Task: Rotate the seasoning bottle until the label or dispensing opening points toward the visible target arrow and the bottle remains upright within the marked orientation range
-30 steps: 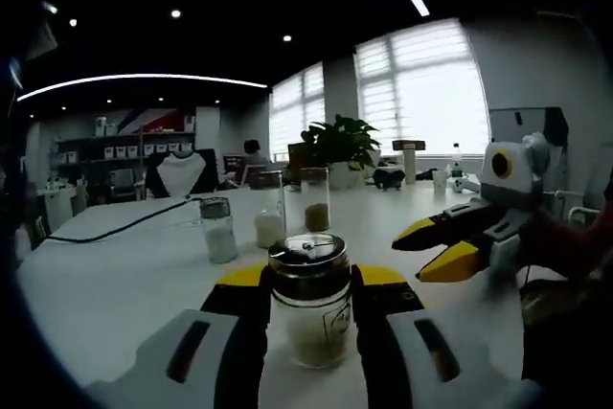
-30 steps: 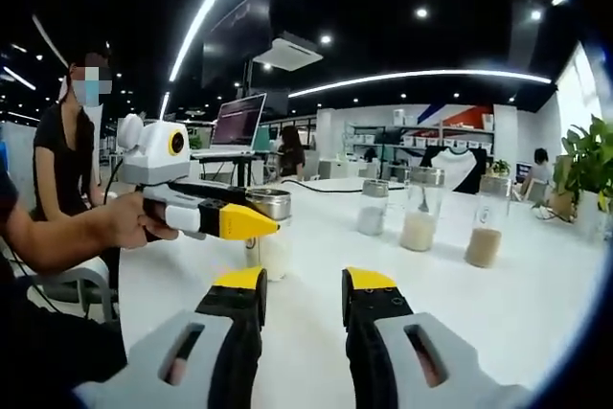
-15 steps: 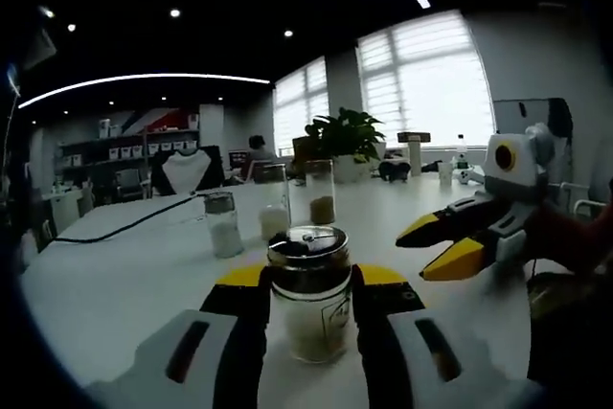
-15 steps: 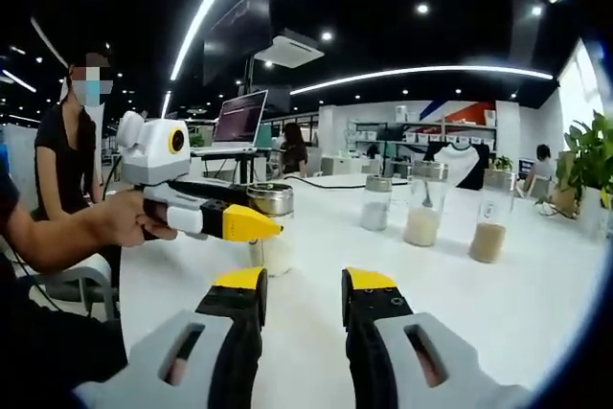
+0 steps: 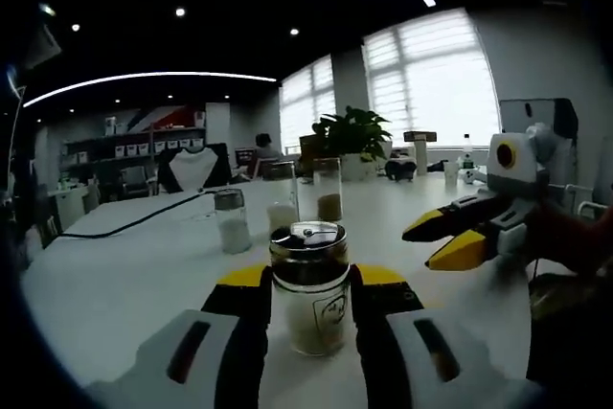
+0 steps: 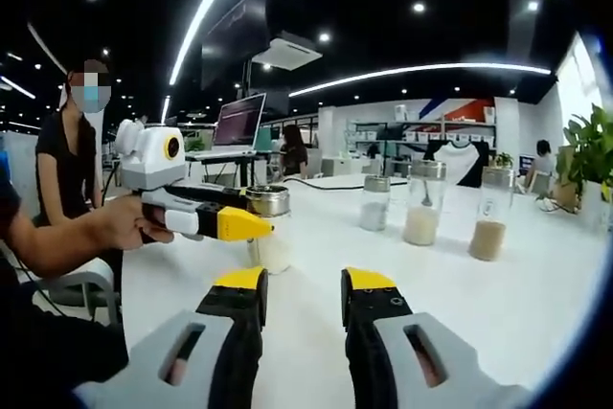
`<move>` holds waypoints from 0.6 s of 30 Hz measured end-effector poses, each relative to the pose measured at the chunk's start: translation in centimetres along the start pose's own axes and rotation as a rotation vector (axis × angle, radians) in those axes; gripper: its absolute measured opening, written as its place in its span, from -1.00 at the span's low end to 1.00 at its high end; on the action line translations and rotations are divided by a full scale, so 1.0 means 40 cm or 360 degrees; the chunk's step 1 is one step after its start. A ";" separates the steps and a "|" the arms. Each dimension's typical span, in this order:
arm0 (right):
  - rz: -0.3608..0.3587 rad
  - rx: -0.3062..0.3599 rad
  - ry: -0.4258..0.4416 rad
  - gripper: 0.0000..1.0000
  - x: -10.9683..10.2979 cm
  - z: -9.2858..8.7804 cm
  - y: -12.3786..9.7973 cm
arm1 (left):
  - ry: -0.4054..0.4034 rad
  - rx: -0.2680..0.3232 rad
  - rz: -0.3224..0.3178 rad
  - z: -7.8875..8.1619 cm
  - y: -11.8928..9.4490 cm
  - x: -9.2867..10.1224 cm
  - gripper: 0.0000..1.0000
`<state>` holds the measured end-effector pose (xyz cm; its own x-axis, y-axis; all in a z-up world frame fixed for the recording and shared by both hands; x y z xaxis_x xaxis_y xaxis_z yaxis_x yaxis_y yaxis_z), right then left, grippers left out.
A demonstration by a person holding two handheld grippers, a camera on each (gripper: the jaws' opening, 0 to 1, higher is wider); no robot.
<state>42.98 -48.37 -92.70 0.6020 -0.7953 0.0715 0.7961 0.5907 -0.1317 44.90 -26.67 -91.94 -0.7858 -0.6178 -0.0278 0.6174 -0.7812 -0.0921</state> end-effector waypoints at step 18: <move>0.0004 -0.0005 0.0018 -0.43 0.003 -0.004 0.004 | 0.0000 0.0063 0.0083 -0.004 0.018 0.011 -0.31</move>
<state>43.17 -48.37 -92.85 0.6031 -0.7954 0.0599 0.7944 0.5922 -0.1350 44.99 -27.49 -92.17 -0.7526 -0.6577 -0.0316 0.6584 -0.7509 -0.0510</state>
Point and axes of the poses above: the point that each gripper's makers call its tool centre point, and the gripper's own axes: y roughly forward along the fingers, x roughly to its right, z roughly out of its top, the point moved 10 cm from there along -y, roughly backward along the fingers, and after that the axes turned 14 degrees about -z, right-handed, at the moved point
